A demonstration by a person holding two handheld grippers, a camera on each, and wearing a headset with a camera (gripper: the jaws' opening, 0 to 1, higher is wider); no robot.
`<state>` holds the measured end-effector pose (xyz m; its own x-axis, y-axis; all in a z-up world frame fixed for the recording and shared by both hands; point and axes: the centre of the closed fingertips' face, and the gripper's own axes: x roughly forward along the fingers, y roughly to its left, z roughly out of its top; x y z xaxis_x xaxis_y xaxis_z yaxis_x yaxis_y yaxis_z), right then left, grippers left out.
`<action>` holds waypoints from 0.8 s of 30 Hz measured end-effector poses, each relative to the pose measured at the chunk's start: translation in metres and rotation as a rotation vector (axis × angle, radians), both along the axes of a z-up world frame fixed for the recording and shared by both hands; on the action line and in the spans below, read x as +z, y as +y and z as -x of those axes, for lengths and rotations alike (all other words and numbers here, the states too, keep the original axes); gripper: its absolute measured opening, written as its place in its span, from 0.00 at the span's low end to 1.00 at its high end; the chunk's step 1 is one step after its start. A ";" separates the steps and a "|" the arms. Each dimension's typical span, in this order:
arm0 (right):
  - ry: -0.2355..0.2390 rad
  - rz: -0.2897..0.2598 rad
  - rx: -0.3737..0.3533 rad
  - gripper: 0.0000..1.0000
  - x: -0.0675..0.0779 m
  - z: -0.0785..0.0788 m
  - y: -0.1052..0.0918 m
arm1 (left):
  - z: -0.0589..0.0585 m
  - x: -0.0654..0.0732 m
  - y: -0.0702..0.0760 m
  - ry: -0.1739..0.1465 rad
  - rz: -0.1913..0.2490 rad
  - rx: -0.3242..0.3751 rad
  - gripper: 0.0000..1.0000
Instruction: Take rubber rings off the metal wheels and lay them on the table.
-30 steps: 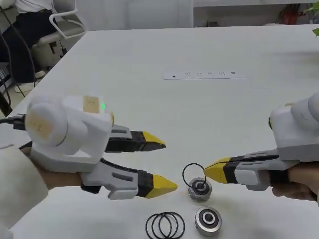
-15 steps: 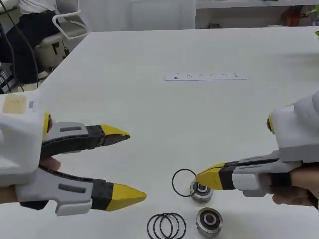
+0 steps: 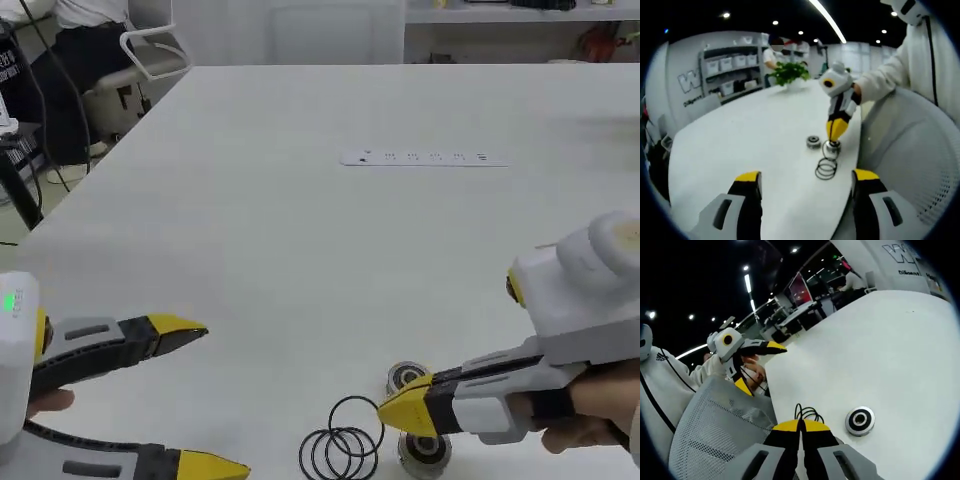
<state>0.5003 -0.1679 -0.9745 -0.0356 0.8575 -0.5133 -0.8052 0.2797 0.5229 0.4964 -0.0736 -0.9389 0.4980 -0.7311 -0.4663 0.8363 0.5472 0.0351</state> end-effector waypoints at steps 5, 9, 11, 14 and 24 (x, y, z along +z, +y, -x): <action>-0.014 0.050 0.024 0.00 -0.013 0.003 -0.002 | 0.005 -0.008 0.001 0.022 0.015 0.023 0.76; -0.041 0.085 0.032 0.00 -0.020 0.002 -0.003 | 0.007 -0.017 0.004 0.044 0.009 0.038 0.78; -0.054 0.101 0.031 0.00 -0.022 0.000 -0.005 | 0.008 -0.018 0.006 0.048 0.010 0.044 0.78; -0.082 0.120 0.020 0.00 -0.024 -0.005 -0.007 | 0.009 -0.020 0.007 0.054 0.013 0.049 0.78; -0.139 0.154 0.011 0.00 -0.032 -0.013 -0.004 | 0.008 -0.021 0.008 0.055 0.010 0.052 0.76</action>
